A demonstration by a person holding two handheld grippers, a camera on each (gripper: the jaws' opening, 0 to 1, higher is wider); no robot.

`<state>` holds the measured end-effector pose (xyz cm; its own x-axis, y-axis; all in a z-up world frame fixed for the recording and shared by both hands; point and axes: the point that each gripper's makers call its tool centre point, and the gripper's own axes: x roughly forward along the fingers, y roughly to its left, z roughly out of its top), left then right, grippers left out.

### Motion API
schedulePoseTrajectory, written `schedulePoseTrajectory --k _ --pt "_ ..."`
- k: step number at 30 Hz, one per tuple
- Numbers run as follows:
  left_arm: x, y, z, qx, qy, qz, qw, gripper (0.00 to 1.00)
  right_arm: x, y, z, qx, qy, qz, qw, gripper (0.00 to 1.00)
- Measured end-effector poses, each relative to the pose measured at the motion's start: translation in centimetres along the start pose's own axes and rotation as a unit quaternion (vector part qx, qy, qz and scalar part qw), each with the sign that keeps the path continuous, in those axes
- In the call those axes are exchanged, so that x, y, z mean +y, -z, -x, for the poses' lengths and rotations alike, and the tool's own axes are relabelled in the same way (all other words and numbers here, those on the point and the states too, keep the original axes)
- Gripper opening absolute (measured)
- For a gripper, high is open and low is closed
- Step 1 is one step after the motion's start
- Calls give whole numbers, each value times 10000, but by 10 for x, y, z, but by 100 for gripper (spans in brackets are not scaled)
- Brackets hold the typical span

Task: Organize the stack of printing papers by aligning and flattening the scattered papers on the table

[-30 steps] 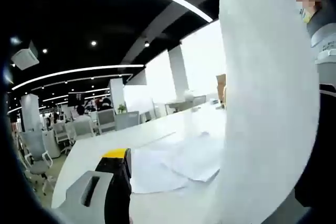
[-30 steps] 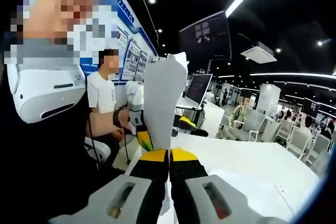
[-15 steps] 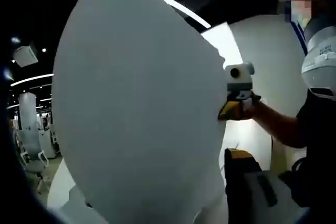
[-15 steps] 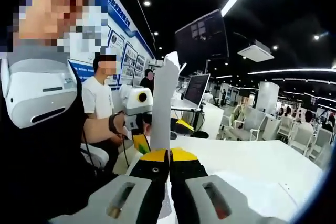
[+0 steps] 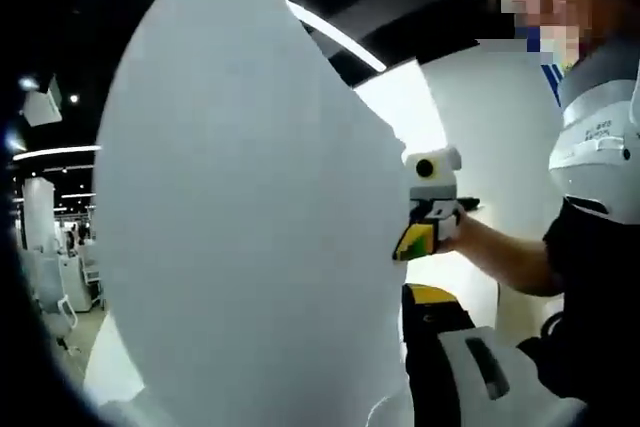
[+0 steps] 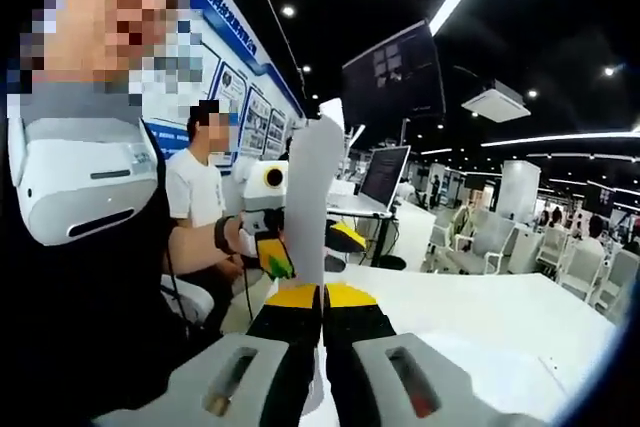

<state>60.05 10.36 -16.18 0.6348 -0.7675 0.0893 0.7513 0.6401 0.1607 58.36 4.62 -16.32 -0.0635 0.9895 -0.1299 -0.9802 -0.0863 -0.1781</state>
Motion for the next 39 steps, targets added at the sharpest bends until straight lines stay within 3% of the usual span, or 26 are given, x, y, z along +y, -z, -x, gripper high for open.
schedulePoseTrajectory --k 8,17,23,25,31,39 --pt "-6 7 -5 56 136 52 9999 38 -1 2 -1 4 -17 -3 10000 0" --pt "-3 7 -6 -4 136 139 9998 22 -3 1 -4 -46 -7 -34 10000 0" --pt "1 6 -10 -107 32 362 9993 6 -6 -2 -4 -156 38 -144 9998 0" --pt "0 6 -10 -104 27 429 9990 6 -5 -3 -4 -186 8 -215 9996 1" --pt "4 4 -7 -168 -186 385 9989 6 -10 -7 -4 -311 216 -177 9991 19" --pt "9 3 0 -202 -271 668 9972 5 -14 -12 -2 -505 339 -297 9977 32"
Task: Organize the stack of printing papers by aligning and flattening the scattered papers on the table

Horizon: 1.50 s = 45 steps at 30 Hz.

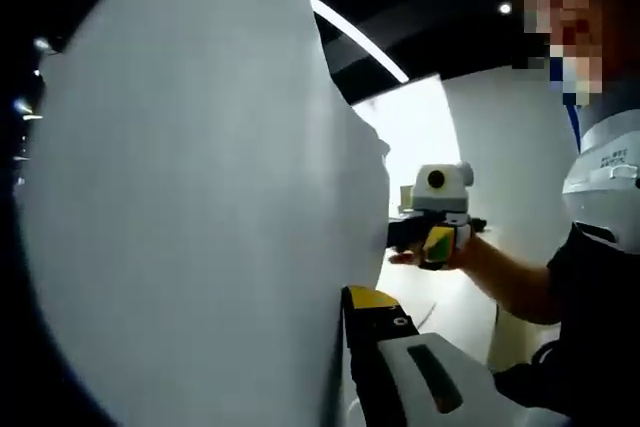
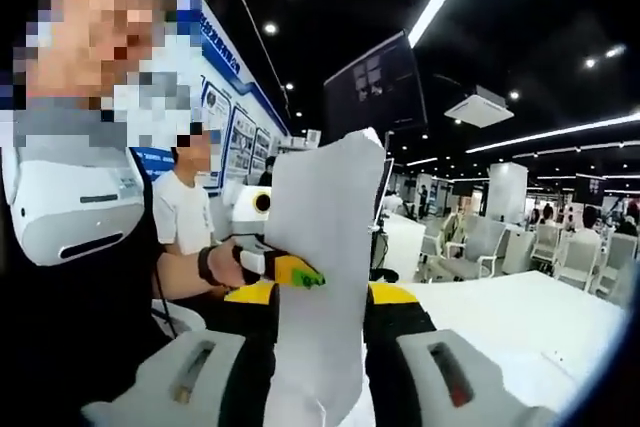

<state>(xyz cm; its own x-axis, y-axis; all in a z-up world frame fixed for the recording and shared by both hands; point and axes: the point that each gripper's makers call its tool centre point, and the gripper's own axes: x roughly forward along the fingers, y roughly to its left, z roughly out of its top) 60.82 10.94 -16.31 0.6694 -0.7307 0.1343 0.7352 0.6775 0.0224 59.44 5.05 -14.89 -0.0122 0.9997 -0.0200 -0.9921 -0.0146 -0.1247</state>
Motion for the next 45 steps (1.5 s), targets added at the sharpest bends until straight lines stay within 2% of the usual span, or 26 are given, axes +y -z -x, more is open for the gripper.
schedulePoseTrajectory --k 5,10,15,23,32,38,43,45 --pt "1 1 0 -13 -39 72 10000 5 -7 1 4 -36 212 -73 9997 38" --pt "1 2 1 16 -101 101 9999 5 -19 -2 9 -309 533 -127 9980 51" --pt "11 1 6 -70 -282 259 9992 5 -31 -7 13 -530 819 -293 9948 68" --pt "23 -3 11 -156 -469 408 9979 6 -42 -9 20 -581 1261 -271 9899 83" --pt "32 -5 17 -226 -653 571 9960 6 -59 -1 36 -561 1778 -656 9803 89" --pt "38 -8 22 -370 -765 769 9934 6 -73 -5 56 -914 2105 -1042 9677 90" --pt "42 -8 24 -429 -836 930 9912 6 -76 -10 68 -1220 2148 -1313 9601 90" --pt "44 -8 24 -463 -882 961 9904 6 -77 -11 70 -1247 2181 -1325 9588 90"
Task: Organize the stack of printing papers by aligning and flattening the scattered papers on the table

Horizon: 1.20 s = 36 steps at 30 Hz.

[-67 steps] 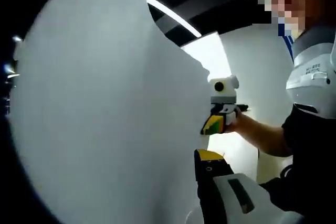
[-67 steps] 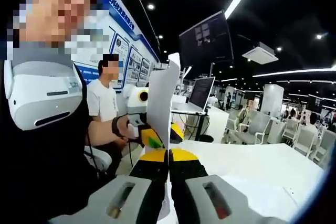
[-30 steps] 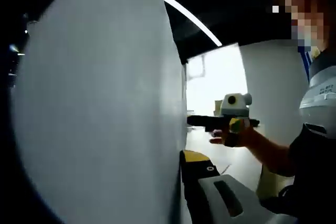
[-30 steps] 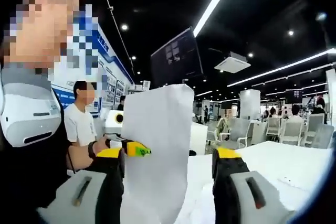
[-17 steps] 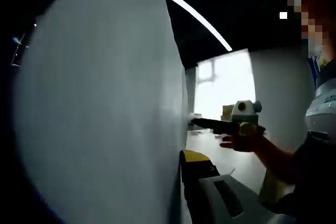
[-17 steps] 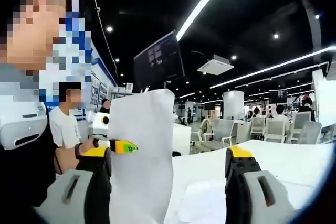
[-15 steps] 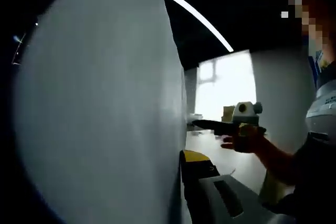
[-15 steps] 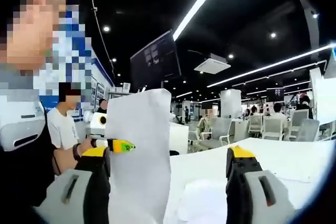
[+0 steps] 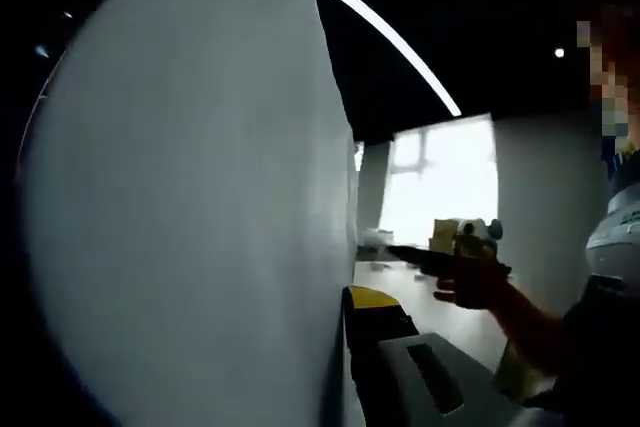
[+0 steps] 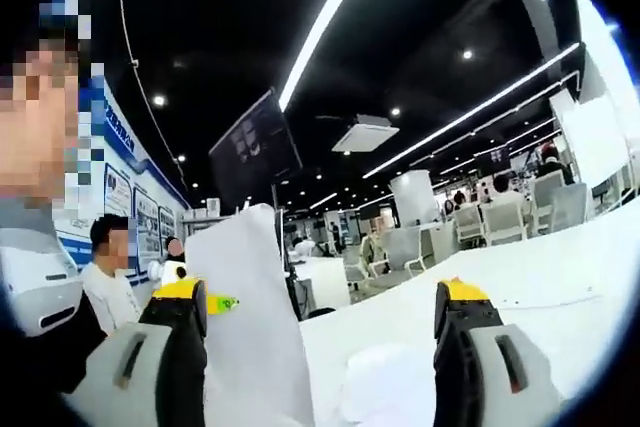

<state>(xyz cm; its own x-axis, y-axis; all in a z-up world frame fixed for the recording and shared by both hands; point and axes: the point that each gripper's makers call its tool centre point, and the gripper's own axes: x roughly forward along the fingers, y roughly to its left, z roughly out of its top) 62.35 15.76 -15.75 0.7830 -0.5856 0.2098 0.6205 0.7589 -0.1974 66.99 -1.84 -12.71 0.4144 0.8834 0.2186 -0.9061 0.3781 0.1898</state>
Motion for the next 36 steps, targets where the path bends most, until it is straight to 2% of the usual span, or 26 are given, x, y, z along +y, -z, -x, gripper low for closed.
schedulePoseTrajectory --k 3,12,18,23,32,36 --pt "3 0 0 -41 -56 45 10000 6 -1 -1 1 -14 44 -10 10000 90" --pt "20 -1 4 -270 -285 429 9983 6 -6 10 3 266 232 182 9992 90" --pt "27 -2 6 -362 -411 478 9974 6 -8 15 4 367 280 199 9987 90" --pt "30 3 5 -316 -385 581 9971 6 -15 26 7 637 506 415 9958 88" --pt "32 2 6 -406 -411 619 9964 6 -16 29 10 670 631 457 9947 86" --pt "30 1 6 -423 -372 611 9965 6 -22 33 10 802 746 587 9922 85"
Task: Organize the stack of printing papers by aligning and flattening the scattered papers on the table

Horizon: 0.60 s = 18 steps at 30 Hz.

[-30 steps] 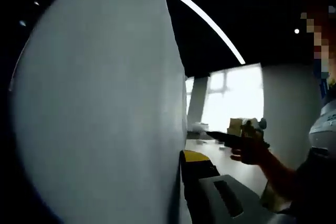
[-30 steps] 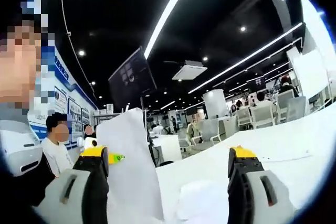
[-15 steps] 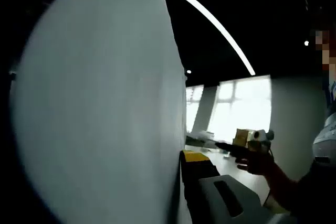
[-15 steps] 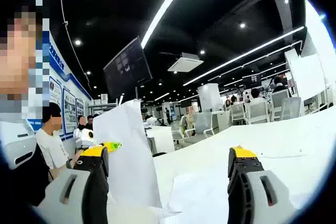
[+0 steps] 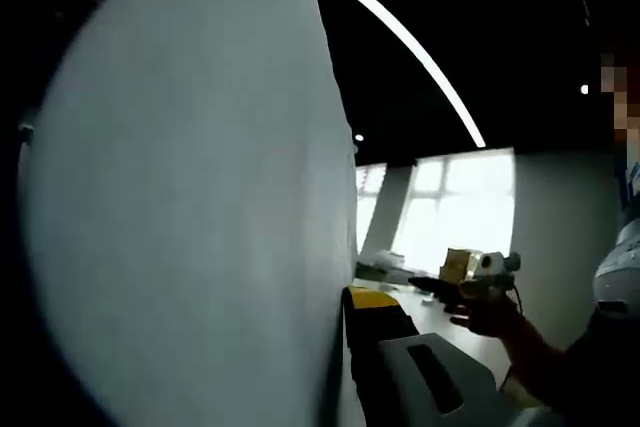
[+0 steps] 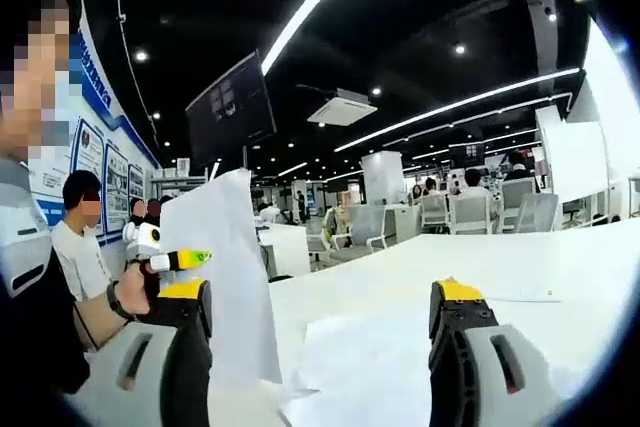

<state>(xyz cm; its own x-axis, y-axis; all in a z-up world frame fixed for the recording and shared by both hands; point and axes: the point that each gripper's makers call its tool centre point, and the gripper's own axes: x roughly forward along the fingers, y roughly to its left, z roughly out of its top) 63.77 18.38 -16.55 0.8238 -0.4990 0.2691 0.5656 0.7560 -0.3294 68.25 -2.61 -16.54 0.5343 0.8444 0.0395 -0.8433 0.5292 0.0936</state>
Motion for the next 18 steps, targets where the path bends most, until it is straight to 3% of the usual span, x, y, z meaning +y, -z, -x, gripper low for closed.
schedulePoseTrajectory --k 18 --pt "5 -4 3 -141 -94 105 9998 6 -8 10 1 229 179 91 9995 86"
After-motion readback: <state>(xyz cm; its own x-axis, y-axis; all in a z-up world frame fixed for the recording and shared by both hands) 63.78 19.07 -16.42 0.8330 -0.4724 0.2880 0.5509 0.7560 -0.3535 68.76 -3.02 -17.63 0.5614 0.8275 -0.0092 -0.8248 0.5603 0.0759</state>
